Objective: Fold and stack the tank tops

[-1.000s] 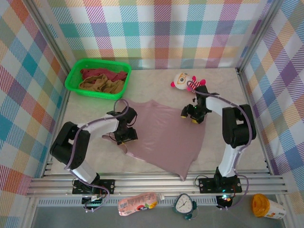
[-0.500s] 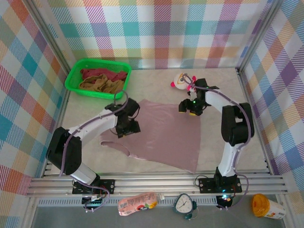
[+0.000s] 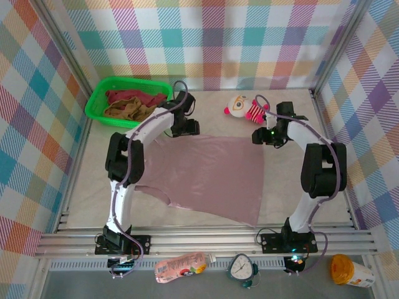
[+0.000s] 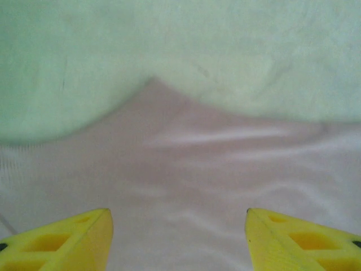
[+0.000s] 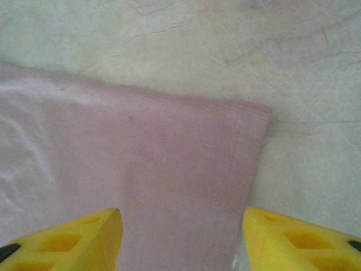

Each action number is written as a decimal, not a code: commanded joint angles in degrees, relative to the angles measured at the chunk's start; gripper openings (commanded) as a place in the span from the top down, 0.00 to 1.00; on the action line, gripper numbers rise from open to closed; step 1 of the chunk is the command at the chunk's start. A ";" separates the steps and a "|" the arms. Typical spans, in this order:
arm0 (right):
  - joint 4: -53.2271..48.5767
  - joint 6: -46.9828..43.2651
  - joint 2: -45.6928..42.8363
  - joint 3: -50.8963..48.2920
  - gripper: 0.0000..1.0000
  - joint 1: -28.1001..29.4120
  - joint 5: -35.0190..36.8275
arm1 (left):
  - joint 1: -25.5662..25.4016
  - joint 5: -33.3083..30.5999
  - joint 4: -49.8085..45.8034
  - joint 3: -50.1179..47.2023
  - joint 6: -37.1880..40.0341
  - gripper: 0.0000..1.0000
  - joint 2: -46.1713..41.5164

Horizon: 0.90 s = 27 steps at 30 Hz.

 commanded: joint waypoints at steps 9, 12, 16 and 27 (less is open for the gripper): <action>-2.88 2.77 11.38 11.53 0.45 -1.49 -1.76 | 3.39 7.91 -6.12 17.56 15.11 0.39 12.92; -3.13 4.56 13.32 12.83 0.45 -1.48 -2.09 | 3.87 8.24 -8.47 20.47 16.83 0.41 15.15; -2.95 6.13 14.63 13.52 0.46 -1.49 -2.09 | 4.35 6.80 -9.69 20.11 18.59 0.43 16.14; -2.44 6.40 17.62 15.83 0.51 -1.14 -3.40 | 4.97 10.93 -7.76 20.06 20.51 0.49 18.88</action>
